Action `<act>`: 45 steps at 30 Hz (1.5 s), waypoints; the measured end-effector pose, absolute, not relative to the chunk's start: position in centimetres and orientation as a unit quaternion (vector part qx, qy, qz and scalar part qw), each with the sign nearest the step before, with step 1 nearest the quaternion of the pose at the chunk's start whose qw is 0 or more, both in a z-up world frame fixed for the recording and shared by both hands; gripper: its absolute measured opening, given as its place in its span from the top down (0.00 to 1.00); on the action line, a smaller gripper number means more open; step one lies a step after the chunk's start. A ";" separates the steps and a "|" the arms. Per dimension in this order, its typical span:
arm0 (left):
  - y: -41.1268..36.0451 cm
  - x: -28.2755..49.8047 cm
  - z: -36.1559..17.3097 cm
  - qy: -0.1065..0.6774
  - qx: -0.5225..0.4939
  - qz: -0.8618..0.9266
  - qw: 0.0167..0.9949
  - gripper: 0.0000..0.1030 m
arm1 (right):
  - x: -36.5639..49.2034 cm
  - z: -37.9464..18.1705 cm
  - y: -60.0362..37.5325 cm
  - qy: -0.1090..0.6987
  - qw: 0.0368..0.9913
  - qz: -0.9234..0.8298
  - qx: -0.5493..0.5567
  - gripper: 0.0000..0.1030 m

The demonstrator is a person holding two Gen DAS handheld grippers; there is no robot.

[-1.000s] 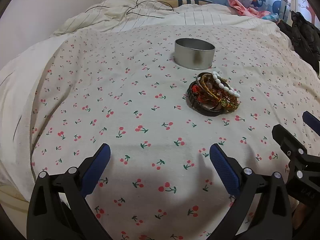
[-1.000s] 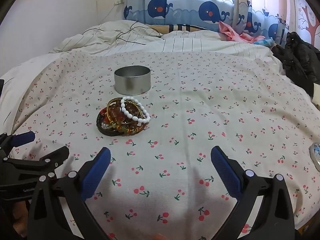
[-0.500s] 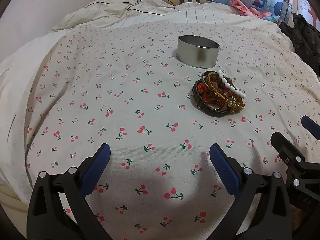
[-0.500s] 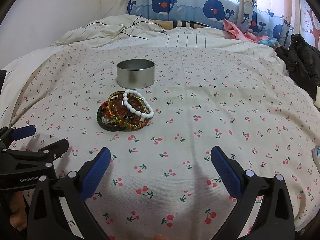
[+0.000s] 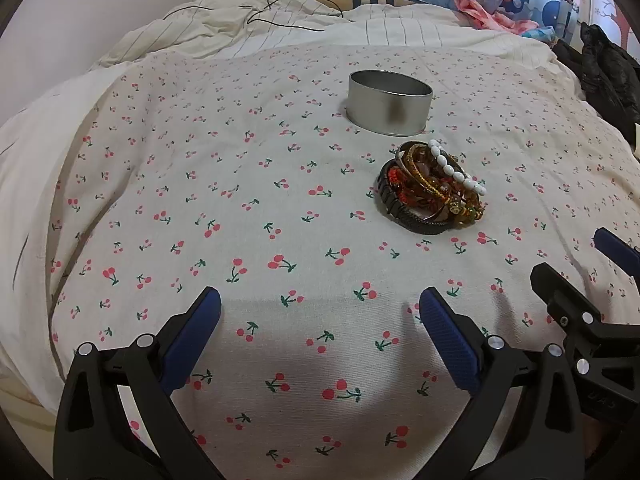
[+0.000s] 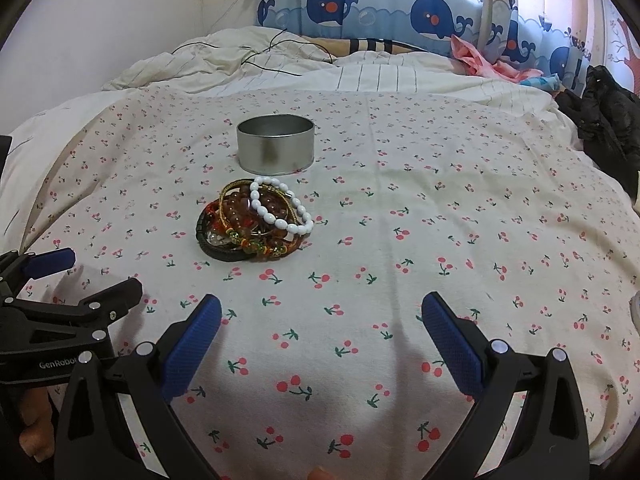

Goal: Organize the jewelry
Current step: 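Move the right gripper toward the jewelry pile beside the silver tin, then grasp the white bead bracelet with the right gripper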

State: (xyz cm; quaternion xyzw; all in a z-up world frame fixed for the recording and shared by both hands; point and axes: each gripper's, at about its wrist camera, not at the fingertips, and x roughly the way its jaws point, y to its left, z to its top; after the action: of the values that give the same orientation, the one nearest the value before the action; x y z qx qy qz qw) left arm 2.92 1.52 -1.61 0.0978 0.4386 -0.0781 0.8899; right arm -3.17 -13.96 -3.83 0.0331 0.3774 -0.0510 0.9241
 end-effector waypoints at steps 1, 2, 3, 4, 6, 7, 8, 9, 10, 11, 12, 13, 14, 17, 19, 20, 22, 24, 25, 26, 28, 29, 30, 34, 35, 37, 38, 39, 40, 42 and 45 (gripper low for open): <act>1.6 2.9 -1.6 0.441 0.098 -0.079 0.889 0.07 | -3.2 -3.7 -13.9 0.374 0.926 -0.047 0.032 0.07; 1.6 3.0 -1.6 0.443 0.098 -0.078 0.888 0.07 | -3.2 -3.6 -13.8 0.369 0.928 -0.042 0.031 0.07; 1.6 3.0 -1.6 0.443 0.098 -0.079 0.888 0.07 | -3.1 -3.6 -13.7 0.367 0.929 -0.041 0.031 0.07; 1.6 3.0 -1.6 0.442 0.098 -0.079 0.888 0.07 | -3.1 -3.5 -13.6 0.364 0.930 -0.037 0.031 0.07; 1.7 3.1 -1.6 0.449 0.098 -0.079 0.885 0.07 | -3.0 -3.4 -13.5 0.356 0.933 -0.017 0.041 0.07; 1.8 3.1 -1.6 0.450 0.099 -0.078 0.884 0.07 | -3.0 -3.4 -13.5 0.357 0.933 -0.013 0.045 0.07; 1.8 3.2 -1.6 0.451 0.100 -0.078 0.883 0.07 | -2.9 -3.3 -13.5 0.358 0.933 -0.019 0.039 0.07; 1.8 3.3 -1.6 0.453 0.101 -0.077 0.882 0.07 | -2.9 -3.3 -13.6 0.359 0.932 -0.023 0.036 0.07; 1.9 3.4 -1.5 0.455 0.099 -0.078 0.881 0.07 | -2.9 -3.3 -13.8 0.362 0.931 -0.029 0.032 0.06; 1.9 3.5 -1.5 0.457 0.099 -0.078 0.880 0.07 | -2.8 -3.4 -14.1 0.366 0.929 -0.036 0.037 0.06; 1.9 3.6 -1.6 0.459 0.098 -0.079 0.879 0.07 | -2.9 -3.5 -14.5 0.368 0.928 -0.036 0.041 0.06; 1.9 3.8 -1.6 0.459 0.098 -0.080 0.879 0.07 | -2.8 -3.5 -14.8 0.369 0.927 -0.039 0.045 0.06; 1.8 3.9 -1.6 0.459 0.096 -0.081 0.880 0.07 | -2.9 -3.5 -15.0 0.368 0.928 -0.044 0.047 0.06; 1.4 4.4 -1.8 0.457 0.098 -0.085 0.880 0.07 | -2.8 -3.6 -15.5 0.374 0.924 -0.042 0.062 0.06; 1.2 4.6 -1.8 0.451 0.098 -0.089 0.883 0.07 | -2.5 -3.8 -15.4 0.378 0.923 -0.036 0.065 0.06; 1.1 4.8 -1.9 0.451 0.098 -0.091 0.882 0.07 | -2.4 -3.9 -15.2 0.378 0.923 -0.037 0.060 0.06; 0.9 5.1 -2.0 0.445 0.099 -0.092 0.885 0.07 | -2.3 -3.8 -14.9 0.377 0.924 -0.032 0.052 0.06; 0.7 5.5 -2.0 0.442 0.103 -0.092 0.886 0.07 | -2.3 -3.7 -14.6 0.375 0.926 -0.032 0.043 0.06; 0.7 5.6 -2.1 0.442 0.102 -0.093 0.886 0.07 | -2.3 -3.7 -14.4 0.374 0.926 -0.032 0.036 0.06; 0.6 5.8 -2.2 0.443 0.103 -0.094 0.886 0.07 | -2.2 -3.7 -14.2 0.373 0.927 -0.032 0.028 0.06; 0.5 6.0 -2.3 0.442 0.097 -0.098 0.887 0.07 | -2.2 -3.8 -14.0 0.373 0.927 -0.032 0.021 0.06; 0.5 6.1 -2.3 0.441 0.096 -0.099 0.887 0.07 | -2.1 -3.9 -13.9 0.375 0.926 -0.031 0.020 0.06; 0.5 6.2 -2.3 0.441 0.096 -0.100 0.887 0.07 | -2.0 -4.0 -13.9 0.377 0.926 -0.029 0.021 0.06; 0.5 6.6 -2.6 0.443 0.096 -0.102 0.886 0.07 | -1.9 -4.2 -14.0 0.379 0.925 -0.029 0.020 0.06; 0.5 6.7 -2.7 0.443 0.096 -0.101 0.885 0.07 | -1.9 -4.2 -14.1 0.378 0.925 -0.032 0.020 0.07; 0.7 7.0 -3.0 0.449 0.097 -0.100 0.883 0.07 | -1.9 -4.1 -14.4 0.372 0.927 -0.028 0.026 0.06; 0.8 7.2 -3.1 0.451 0.094 -0.100 0.882 0.07 | -1.8 -3.9 -14.5 0.370 0.928 -0.023 0.027 0.06; 0.9 7.3 -3.1 0.452 0.094 -0.101 0.881 0.07 | -1.7 -3.8 -14.5 0.368 0.929 -0.020 0.024 0.06; 1.0 7.6 -3.1 0.454 0.092 -0.102 0.880 0.07 | -1.5 -3.6 -14.4 0.367 0.930 -0.018 0.020 0.06; 1.1 8.2 -2.9 0.455 0.090 -0.106 0.879 0.07 | -0.9 -3.2 -14.2 0.367 0.930 -0.003 0.011 0.07; 1.4 9.5 -2.2 0.449 0.089 -0.108 0.883 0.07 | 0.4 -2.7 -13.7 0.368 0.929 0.029 -0.007 0.14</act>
State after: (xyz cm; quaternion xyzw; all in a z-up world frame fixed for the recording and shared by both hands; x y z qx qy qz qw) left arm 9.53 1.45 -2.17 0.0894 0.4487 -0.1076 0.8827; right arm 0.36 -13.73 -2.69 -0.0068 0.3679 0.0288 0.9294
